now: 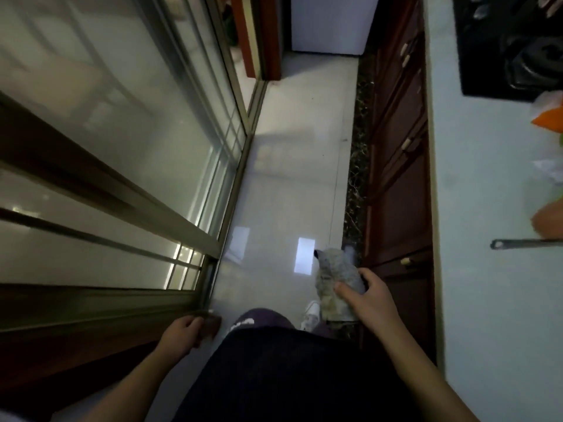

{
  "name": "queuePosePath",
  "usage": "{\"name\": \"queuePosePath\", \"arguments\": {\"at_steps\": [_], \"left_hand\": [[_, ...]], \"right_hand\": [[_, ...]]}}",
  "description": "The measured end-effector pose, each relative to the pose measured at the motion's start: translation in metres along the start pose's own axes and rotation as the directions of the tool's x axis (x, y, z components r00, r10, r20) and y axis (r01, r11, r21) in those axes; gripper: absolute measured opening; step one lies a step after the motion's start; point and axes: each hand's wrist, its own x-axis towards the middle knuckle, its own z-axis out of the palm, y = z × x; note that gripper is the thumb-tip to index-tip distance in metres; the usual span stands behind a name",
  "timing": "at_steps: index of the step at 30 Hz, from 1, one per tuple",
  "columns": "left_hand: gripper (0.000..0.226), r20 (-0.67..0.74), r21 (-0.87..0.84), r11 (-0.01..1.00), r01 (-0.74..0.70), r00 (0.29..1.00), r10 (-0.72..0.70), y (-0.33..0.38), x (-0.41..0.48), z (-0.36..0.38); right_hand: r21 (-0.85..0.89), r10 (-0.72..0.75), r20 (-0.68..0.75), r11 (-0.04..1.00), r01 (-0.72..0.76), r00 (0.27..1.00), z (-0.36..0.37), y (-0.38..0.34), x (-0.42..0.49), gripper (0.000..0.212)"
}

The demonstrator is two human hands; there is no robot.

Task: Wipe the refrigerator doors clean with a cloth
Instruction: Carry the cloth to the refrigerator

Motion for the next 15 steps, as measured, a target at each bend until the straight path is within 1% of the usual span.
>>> {"name": "queuePosePath", "arguments": {"at_steps": [3,7,10,14,15], "left_hand": [[0.033,-0.035,-0.059,0.997,0.041,0.998,-0.043,0.025,0.02,-0.01],[0.036,-0.023,-0.173,0.981,0.088,0.995,-0.093,0.043,0.067,-0.018],[0.036,-0.016,-0.302,0.945,0.127,0.99,-0.138,0.112,0.081,-0.035],[0.032,0.018,-0.291,0.952,0.099,0.995,-0.098,0.194,0.132,-0.065],[0.031,0.022,-0.266,0.962,0.066,0.998,-0.063,0.215,0.146,-0.075]], "right_hand": [[-0.068,-0.055,0.046,0.996,0.058,0.997,-0.013,-0.046,0.055,0.02],[-0.102,-0.115,0.087,0.987,0.124,0.99,-0.024,-0.106,0.118,0.017],[-0.117,-0.132,0.106,0.983,0.144,0.986,-0.027,-0.145,0.168,0.016],[-0.119,-0.105,0.06,0.987,0.111,0.993,-0.03,-0.187,0.23,0.017],[-0.103,-0.092,0.042,0.99,0.096,0.995,-0.032,-0.197,0.243,0.017]]}}
